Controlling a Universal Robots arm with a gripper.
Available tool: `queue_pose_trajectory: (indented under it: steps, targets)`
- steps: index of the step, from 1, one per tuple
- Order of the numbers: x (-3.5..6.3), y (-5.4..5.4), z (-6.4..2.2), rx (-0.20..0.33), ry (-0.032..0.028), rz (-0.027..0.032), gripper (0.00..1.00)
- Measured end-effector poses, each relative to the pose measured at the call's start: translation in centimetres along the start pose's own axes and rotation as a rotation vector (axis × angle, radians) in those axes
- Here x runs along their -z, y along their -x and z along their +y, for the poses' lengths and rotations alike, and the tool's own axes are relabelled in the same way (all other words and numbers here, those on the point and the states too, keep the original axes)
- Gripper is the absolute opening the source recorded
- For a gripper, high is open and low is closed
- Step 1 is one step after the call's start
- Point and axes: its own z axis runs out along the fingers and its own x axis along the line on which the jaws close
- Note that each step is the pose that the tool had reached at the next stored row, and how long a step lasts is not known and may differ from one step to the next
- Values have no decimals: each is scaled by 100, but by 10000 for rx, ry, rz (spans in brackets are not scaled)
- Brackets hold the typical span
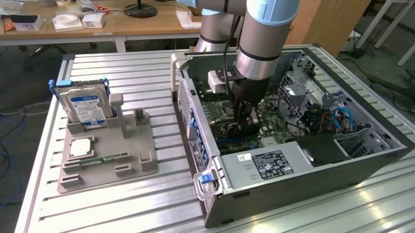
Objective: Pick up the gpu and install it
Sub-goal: 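Insert the gpu into the slot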
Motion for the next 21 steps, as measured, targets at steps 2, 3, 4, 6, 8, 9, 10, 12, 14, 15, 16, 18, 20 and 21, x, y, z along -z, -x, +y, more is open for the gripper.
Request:
queue_pose_trajectory:
  steps: [2, 3, 4, 6, 8, 9, 10, 12, 14, 15, 16, 18, 20, 21]
  targets:
    - [0, 4, 0, 1, 0, 1, 26]
    - [0, 9, 1, -1, 0, 0, 26]
    - [-1, 14, 0, 0, 0, -1, 26]
    - [-1, 15, 0, 1, 0, 1, 26]
    - [-2, 15, 2, 1, 0, 2, 26]
    - [-3, 15, 6, 0, -3, 0, 26]
    - [-5, 15, 12, 1, -4, -2, 26]
    - [-8, 15, 22, 4, -4, -2, 26]
    - [-11, 15, 33, 1, -2, -4, 26]
    - [-12, 15, 36, 2, -2, -4, 26]
    - [-11, 14, 38, 2, -1, -1, 26]
    - [-12, 14, 42, 2, -1, 0, 26]
    - [-12, 14, 44, 1, -1, -1, 26]
    - [-12, 14, 44, 1, 0, -1, 26]
